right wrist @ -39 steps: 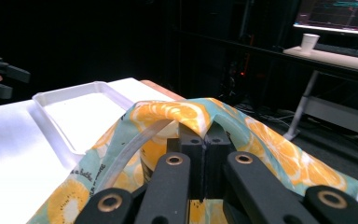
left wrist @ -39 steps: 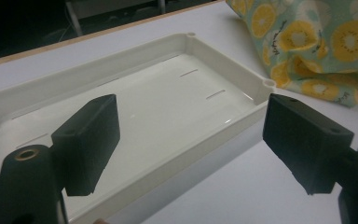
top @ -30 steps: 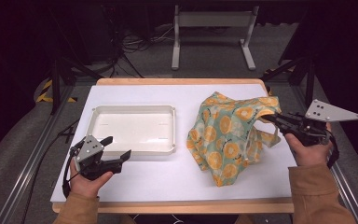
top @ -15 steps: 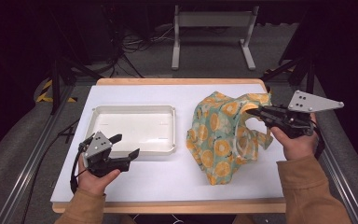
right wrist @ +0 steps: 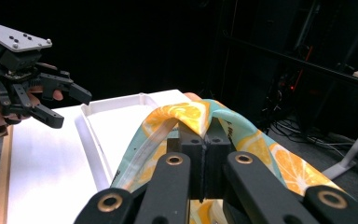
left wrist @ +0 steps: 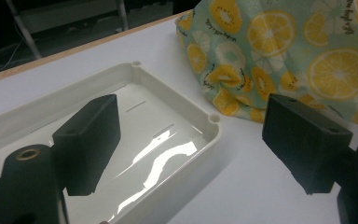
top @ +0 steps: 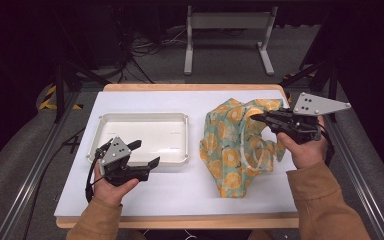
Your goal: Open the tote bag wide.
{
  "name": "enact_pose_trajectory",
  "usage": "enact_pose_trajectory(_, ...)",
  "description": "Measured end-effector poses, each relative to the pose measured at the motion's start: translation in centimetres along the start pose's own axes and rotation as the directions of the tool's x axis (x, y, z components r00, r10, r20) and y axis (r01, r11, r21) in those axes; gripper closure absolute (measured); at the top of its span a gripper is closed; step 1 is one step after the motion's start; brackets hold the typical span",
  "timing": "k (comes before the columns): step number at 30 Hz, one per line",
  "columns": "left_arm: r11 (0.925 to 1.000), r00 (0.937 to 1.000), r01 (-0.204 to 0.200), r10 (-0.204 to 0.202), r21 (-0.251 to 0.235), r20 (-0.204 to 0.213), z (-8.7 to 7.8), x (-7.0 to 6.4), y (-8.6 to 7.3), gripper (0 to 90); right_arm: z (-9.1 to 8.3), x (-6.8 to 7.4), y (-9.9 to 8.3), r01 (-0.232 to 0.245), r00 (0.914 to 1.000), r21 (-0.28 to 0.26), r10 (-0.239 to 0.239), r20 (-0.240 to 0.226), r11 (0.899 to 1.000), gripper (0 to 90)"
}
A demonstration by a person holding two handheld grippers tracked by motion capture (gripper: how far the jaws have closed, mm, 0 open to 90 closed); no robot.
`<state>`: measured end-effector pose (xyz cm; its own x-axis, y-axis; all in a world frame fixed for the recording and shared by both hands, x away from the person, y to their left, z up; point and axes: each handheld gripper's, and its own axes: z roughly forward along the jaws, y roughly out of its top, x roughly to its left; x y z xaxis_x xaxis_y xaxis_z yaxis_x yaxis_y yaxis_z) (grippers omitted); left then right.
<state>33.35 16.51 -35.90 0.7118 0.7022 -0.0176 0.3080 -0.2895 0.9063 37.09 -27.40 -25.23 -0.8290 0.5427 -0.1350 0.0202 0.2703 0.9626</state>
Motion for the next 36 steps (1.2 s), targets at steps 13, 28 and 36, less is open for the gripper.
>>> enact_pose_trajectory(13, 0.9992, 0.9964, -0.019, 0.022, -0.036, 0.082, 1.5, -1.1, 1.7, 15.9, 2.0, 0.6, 0.6, 0.025, 0.9995, -0.003, -0.025, -0.021, 1.000, 89.7)
enact_pose_trajectory(28, 0.9969, 0.9821, -0.057, 0.066, -0.054, 0.176, 4.2, -2.6, 5.7, 12.1, 3.0, 0.8, 0.6, 0.025, 0.9990, 0.002, -0.025, -0.037, 1.000, 89.6)
enact_pose_trajectory(36, 0.9933, 0.9720, -0.074, 0.092, -0.088, 0.216, 5.6, -4.2, 8.3, 12.2, 3.4, 1.0, 0.6, 0.025, 0.9987, 0.001, -0.025, -0.045, 1.000, 89.5)
